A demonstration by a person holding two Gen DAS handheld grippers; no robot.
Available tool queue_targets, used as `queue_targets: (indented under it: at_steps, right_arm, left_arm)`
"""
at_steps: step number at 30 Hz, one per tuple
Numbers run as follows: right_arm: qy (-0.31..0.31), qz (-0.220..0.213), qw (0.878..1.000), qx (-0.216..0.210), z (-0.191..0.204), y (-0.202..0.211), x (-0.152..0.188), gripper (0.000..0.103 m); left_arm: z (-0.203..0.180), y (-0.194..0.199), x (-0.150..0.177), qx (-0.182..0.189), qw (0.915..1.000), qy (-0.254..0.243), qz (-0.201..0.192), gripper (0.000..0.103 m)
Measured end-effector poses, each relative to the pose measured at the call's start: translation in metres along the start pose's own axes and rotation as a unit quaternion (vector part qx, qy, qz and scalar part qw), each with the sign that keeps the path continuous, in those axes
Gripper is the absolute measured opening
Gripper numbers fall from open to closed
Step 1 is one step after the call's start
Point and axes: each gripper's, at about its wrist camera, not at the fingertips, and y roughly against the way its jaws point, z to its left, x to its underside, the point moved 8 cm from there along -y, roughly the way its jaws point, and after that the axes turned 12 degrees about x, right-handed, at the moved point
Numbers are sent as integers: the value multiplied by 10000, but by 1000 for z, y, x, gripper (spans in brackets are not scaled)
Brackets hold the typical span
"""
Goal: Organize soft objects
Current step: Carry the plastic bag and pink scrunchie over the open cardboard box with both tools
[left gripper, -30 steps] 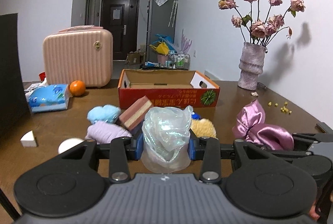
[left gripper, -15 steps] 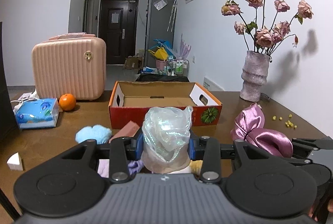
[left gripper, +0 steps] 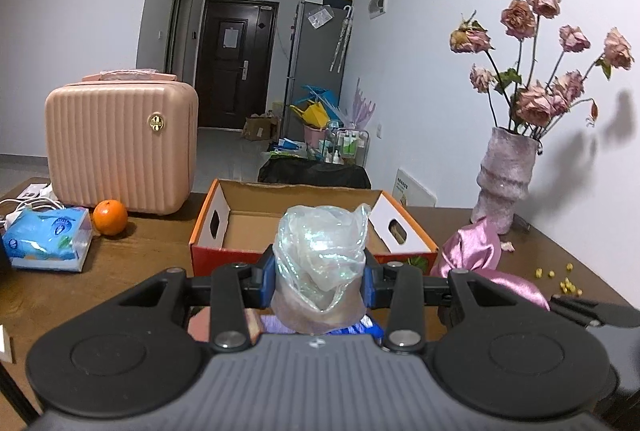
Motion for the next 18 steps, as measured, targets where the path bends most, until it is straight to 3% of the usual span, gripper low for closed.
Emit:
queue_targets:
  at_steps: [18]
  right_arm:
    - [-33, -39, 9999, 87, 0, -73, -43, 30]
  left_arm:
    - [25, -60, -40, -276, 9991, 222, -218, 40]
